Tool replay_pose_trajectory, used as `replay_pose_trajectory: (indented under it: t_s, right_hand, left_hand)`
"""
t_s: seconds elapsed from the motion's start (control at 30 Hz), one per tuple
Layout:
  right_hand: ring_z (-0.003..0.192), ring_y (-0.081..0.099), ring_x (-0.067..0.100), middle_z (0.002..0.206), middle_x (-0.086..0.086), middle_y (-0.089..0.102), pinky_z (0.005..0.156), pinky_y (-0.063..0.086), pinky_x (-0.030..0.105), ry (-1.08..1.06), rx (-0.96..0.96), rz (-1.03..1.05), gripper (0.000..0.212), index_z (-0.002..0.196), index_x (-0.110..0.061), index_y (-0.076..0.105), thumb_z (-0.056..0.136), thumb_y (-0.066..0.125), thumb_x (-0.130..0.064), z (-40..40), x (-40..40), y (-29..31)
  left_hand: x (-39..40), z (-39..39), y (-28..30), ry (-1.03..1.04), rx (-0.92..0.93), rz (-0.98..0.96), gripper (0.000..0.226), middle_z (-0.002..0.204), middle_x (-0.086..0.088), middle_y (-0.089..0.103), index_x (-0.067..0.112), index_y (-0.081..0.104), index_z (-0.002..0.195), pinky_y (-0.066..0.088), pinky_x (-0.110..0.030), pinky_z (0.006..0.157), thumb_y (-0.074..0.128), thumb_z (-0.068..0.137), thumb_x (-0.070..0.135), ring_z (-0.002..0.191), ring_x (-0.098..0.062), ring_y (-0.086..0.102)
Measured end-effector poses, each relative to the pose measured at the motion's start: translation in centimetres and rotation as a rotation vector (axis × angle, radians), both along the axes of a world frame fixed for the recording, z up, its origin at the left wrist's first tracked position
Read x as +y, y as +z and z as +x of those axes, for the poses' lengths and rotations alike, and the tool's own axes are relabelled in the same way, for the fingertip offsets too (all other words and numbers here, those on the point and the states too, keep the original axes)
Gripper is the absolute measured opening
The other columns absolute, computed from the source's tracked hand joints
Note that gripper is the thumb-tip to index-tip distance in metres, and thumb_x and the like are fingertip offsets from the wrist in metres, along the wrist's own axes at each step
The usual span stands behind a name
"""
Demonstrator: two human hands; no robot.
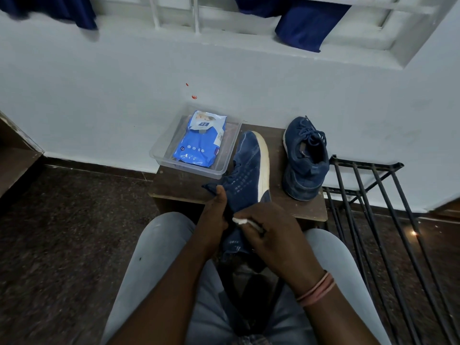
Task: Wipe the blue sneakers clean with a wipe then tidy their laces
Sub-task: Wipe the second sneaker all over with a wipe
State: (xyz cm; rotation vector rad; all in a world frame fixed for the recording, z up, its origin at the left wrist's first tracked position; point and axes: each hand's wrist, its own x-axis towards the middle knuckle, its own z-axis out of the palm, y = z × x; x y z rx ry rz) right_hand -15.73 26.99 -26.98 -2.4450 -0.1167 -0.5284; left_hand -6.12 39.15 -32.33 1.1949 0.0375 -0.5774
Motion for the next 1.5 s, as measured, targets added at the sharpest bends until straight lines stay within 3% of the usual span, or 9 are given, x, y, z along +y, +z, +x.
replay_pose_trajectory:
  t_s: [0.17,0.3,0.43,0.6,0.77,0.9,1.13,1.33,1.5]
  right_hand:
    - [0.091,0.065,0.003,0.096,-0.015,0.073,0.083,0.051,0.023,0.015,0.001,0.079,0.015,0.099,-0.022,0.078,0.089,0.077,-0.011,-0.2,-2.7,1.1]
    - [0.092,0.064,0.009,0.099,-0.01,0.073,0.085,0.05,0.024,0.105,0.013,-0.029,0.014,0.102,-0.019,0.077,0.091,0.074,-0.011,0.3,-1.9,0.8]
    - [0.094,0.062,0.013,0.1,-0.004,0.071,0.089,0.048,0.024,0.063,-0.045,-0.091,0.013,0.103,-0.016,0.076,0.092,0.073,-0.01,2.4,-1.8,0.7]
    - [0.094,0.06,0.011,0.099,-0.003,0.065,0.085,0.048,0.023,0.135,0.029,-0.099,0.015,0.105,-0.017,0.075,0.095,0.067,-0.009,2.6,-1.7,1.4]
    - [0.088,0.06,0.007,0.094,-0.006,0.066,0.081,0.043,0.014,0.262,0.115,-0.096,0.016,0.097,-0.017,0.075,0.093,0.065,-0.005,0.8,-2.0,1.7]
    - [0.087,0.058,0.015,0.091,-0.001,0.064,0.08,0.05,0.029,0.144,0.048,-0.138,0.019,0.097,-0.015,0.074,0.09,0.059,-0.006,3.0,-1.5,1.8]
    - [0.086,0.058,0.013,0.091,-0.002,0.063,0.076,0.051,0.032,0.111,0.087,-0.117,0.015,0.094,-0.016,0.074,0.09,0.062,-0.007,3.8,-0.9,2.3]
    - [0.086,0.06,0.01,0.089,-0.004,0.064,0.078,0.048,0.022,0.138,0.095,-0.087,0.017,0.092,-0.018,0.075,0.087,0.066,-0.005,1.5,-1.3,1.5]
    - [0.086,0.056,0.009,0.089,-0.004,0.065,0.081,0.047,0.022,0.009,0.027,-0.097,0.015,0.092,-0.015,0.075,0.087,0.068,-0.003,4.8,-0.1,1.8]
  left_hand:
    - [-0.2,0.3,-0.9,0.028,0.023,-0.057,0.062,0.114,-0.016,0.049,0.023,0.075,0.093,0.034,-0.046,0.085,0.075,0.068,0.08,0.106,-0.032,0.039]
    - [-0.2,0.4,-0.2,0.037,-0.012,0.008,0.053,0.087,-0.014,0.07,0.016,0.073,0.083,0.05,-0.033,0.074,0.061,0.085,0.067,0.08,-0.023,0.064]
    - [-0.1,0.2,-0.1,0.003,-0.053,0.125,0.055,0.045,0.005,0.037,0.026,0.05,0.044,0.024,-0.027,0.05,0.051,0.078,0.069,0.042,-0.008,0.03]
    - [0.2,0.3,-0.5,-0.052,-0.137,0.117,0.061,0.054,-0.004,0.054,0.025,0.059,0.051,0.039,-0.03,0.059,0.055,0.074,0.082,0.05,-0.017,0.049]
    - [0.2,0.8,-1.2,-0.075,-0.129,0.087,0.064,0.111,-0.012,0.077,0.029,0.081,0.099,0.051,-0.051,0.104,0.061,0.074,0.085,0.11,-0.032,0.071]
    - [0.1,0.4,-1.3,-0.078,-0.151,0.096,0.057,0.052,0.004,0.056,0.026,0.068,0.059,0.038,-0.028,0.054,0.051,0.082,0.076,0.046,-0.008,0.049]
    - [0.0,0.7,-0.7,-0.009,0.012,-0.077,0.067,0.059,-0.001,0.063,0.015,0.075,0.075,0.042,-0.016,0.05,0.035,0.095,0.065,0.055,-0.011,0.054]
    - [-0.4,0.6,-0.7,0.046,0.059,-0.107,0.045,0.12,-0.029,0.069,0.003,0.072,0.108,0.049,-0.046,0.104,0.05,0.103,0.042,0.113,-0.036,0.065]
    - [-0.2,0.5,-0.3,0.004,-0.01,0.098,0.039,0.055,-0.002,0.041,0.026,0.056,0.063,0.031,-0.024,0.049,0.051,0.101,0.035,0.049,-0.012,0.037]
